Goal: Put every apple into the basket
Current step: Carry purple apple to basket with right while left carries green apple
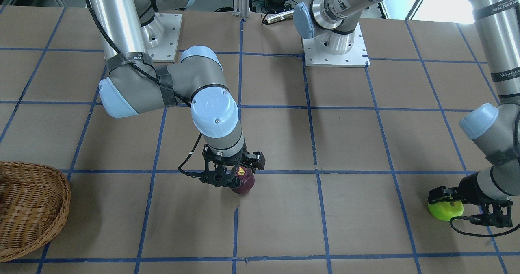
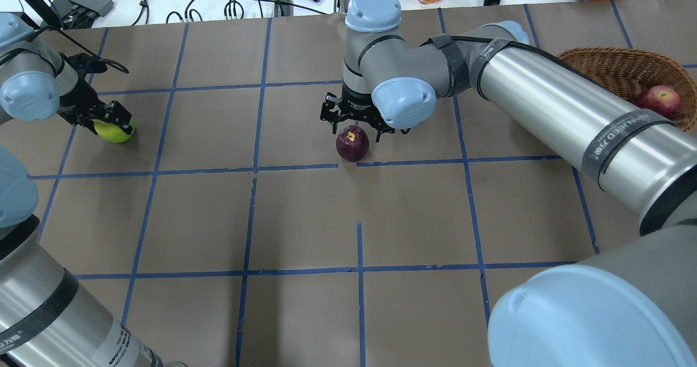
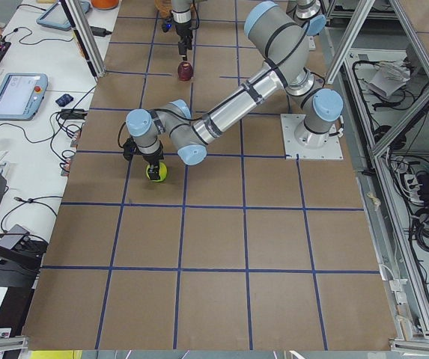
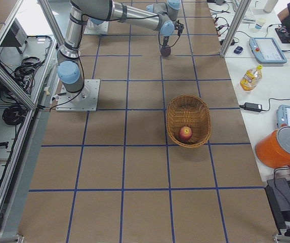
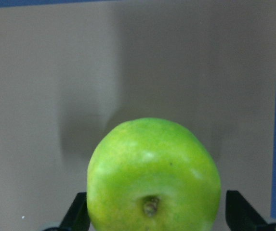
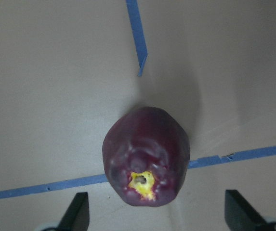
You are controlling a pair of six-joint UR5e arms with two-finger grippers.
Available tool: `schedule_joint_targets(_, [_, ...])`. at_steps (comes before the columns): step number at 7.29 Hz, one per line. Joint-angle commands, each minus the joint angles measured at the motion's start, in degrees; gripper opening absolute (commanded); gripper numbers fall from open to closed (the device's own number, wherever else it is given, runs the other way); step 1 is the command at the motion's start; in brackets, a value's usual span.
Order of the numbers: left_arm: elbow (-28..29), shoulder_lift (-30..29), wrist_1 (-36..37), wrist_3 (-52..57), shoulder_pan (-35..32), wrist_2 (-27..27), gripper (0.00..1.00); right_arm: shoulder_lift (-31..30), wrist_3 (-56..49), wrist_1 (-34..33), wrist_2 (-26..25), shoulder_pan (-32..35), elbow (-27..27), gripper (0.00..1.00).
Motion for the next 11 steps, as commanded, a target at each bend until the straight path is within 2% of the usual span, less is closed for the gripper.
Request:
schedule_joint_targets(1, [0.7,4.3,-5.4,0.9,-1.6,-0.4,0.00,2.8,0.0,-3.0,0.4,0.0,-0.2,1.00])
schedule_joint_targets(3, [-3.1,9.4,-9.9,-4.0,-5.5,-2.9,0.00,4.4,0.0,-4.2,0.4,0.0,0.0,1.00])
schedule_joint_targets(4, [-5.8,11.4,-10.1,-8.8,-8.9,-6.8,0.00,5.2,0.0,-4.2,0.4,0.0,0.0,1.00])
schedule_joint_targets(5, [-9.2,11.8,-8.7,-15.6,-11.0,-6.9,0.00,5.9,-0.1,-4.2,0.5,0.0,-0.2,1.00])
schedule_joint_targets(6, [-10.9,12.4,-6.5,-21.0,-13.1,-6.9,0.00,6.4,-0.1,-5.0,0.4,0.0,-0.5,0.96])
schedule_joint_targets(7, [-11.6,12.8,-6.4,-23.9,-15.6,-7.2,0.00,6.5,0.0,-7.5,0.5,0.0,-0.6,0.47])
schedule_joint_targets(8, [-11.1,12.5,-6.2,-29.4,-19.1,-7.3,0.00,6.2,0.0,-7.3,0.4,0.0,-0.6,0.00])
schedule_joint_targets(9, [-10.7,12.3,-5.5,-36.3,-22.5,-7.0,0.00,5.0,-0.1,-6.2,0.1,-1.2,-1.8,0.00])
schedule_joint_targets(10, [-11.2,11.3,-2.4,-37.8,-24.4,-7.2,0.00,2.1,-0.7,-1.0,-0.4,-1.8,-3.2,0.00])
schedule_joint_targets(11, [-11.5,10.5,-1.2,-43.8,-26.8,-8.1,0.00,-0.5,-1.2,4.4,-1.1,-5.1,-4.7,0.00])
